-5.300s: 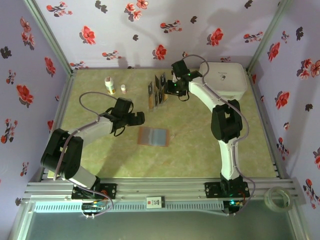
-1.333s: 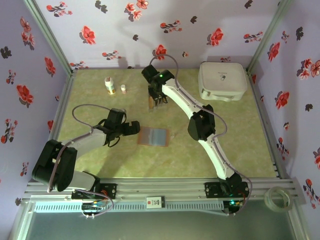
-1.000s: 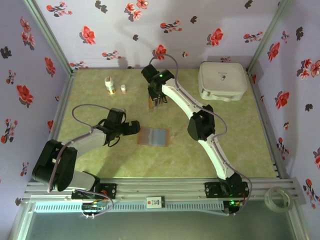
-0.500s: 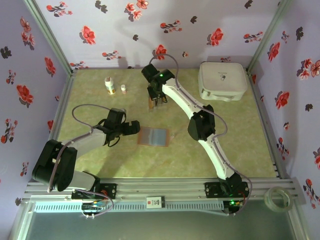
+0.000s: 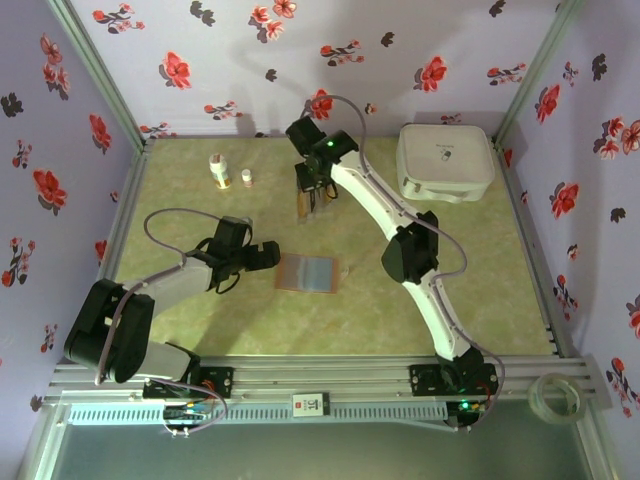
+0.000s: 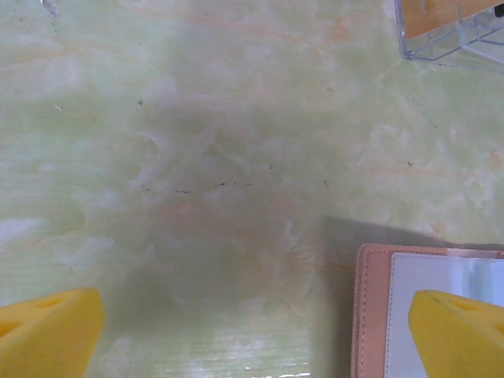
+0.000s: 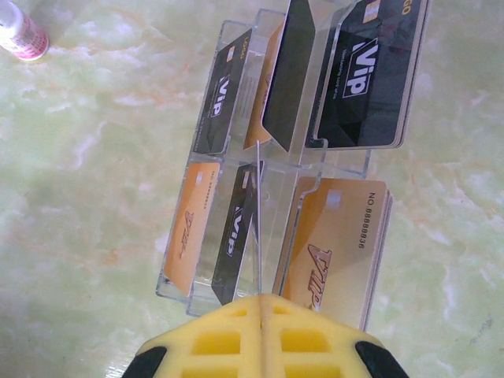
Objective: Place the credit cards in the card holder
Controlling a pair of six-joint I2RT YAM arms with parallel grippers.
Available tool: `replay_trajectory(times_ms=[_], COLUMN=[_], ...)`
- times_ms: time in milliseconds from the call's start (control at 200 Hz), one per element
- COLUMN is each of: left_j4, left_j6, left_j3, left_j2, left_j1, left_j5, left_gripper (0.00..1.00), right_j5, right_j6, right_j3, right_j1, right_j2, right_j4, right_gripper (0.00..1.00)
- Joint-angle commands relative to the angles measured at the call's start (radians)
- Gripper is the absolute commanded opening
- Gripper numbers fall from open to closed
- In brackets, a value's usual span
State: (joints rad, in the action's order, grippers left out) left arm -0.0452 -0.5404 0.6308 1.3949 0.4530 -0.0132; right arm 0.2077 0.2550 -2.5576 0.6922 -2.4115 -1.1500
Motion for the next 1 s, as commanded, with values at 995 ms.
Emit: replay_trajectory(times_ms=[995], left_j4=[-0.08], left_j6=[0.013], left_j3=[0.021], left_j2=[-0.042], left_j1=[0.015], left_j5=[-0.024], left_gripper=[1.0], right_j5=[-0.106], right_j6=[0.08], right_j3=[0.339], right_j1=[0.006], right_j2=[0.332], right_j4=[0.177], right_gripper=[0.0])
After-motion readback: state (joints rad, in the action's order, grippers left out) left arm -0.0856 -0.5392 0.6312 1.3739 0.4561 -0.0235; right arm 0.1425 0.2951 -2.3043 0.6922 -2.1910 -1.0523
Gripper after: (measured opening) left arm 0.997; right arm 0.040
